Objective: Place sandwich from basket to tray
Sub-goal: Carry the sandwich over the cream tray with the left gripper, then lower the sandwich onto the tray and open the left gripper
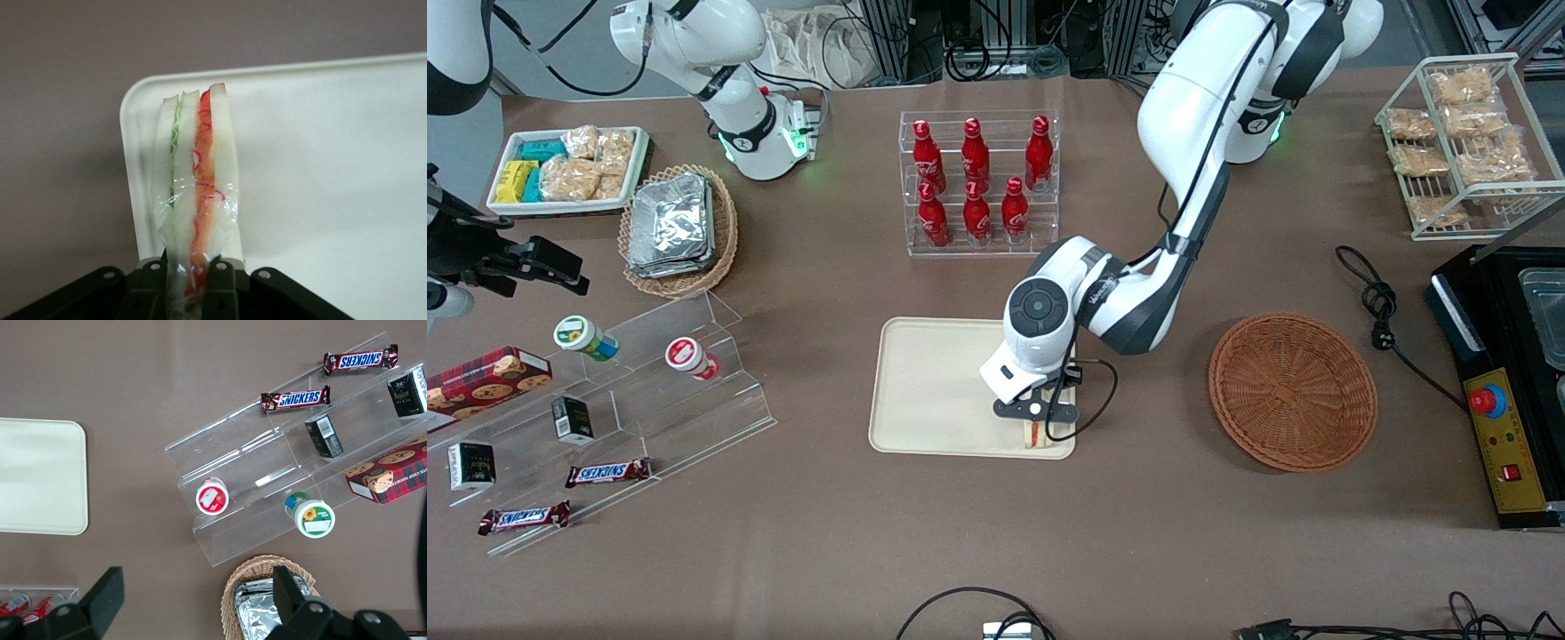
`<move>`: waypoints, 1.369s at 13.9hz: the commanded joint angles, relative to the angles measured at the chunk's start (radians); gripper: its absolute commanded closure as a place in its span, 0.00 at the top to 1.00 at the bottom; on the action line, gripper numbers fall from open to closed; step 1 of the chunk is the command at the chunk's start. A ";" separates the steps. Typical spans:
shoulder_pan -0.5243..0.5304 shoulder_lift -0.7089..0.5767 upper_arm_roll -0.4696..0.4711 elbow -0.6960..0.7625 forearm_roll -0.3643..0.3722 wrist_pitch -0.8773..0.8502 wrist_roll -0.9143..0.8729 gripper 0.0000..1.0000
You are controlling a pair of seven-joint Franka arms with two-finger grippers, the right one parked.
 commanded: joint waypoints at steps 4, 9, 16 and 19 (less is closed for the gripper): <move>-0.005 -0.014 0.007 -0.041 0.011 0.013 0.012 0.81; 0.002 -0.078 0.019 -0.092 0.000 0.026 -0.025 1.00; 0.119 -0.366 0.085 -0.233 -0.139 0.063 -0.012 1.00; 0.201 -0.486 0.085 -0.302 -0.139 0.018 0.067 1.00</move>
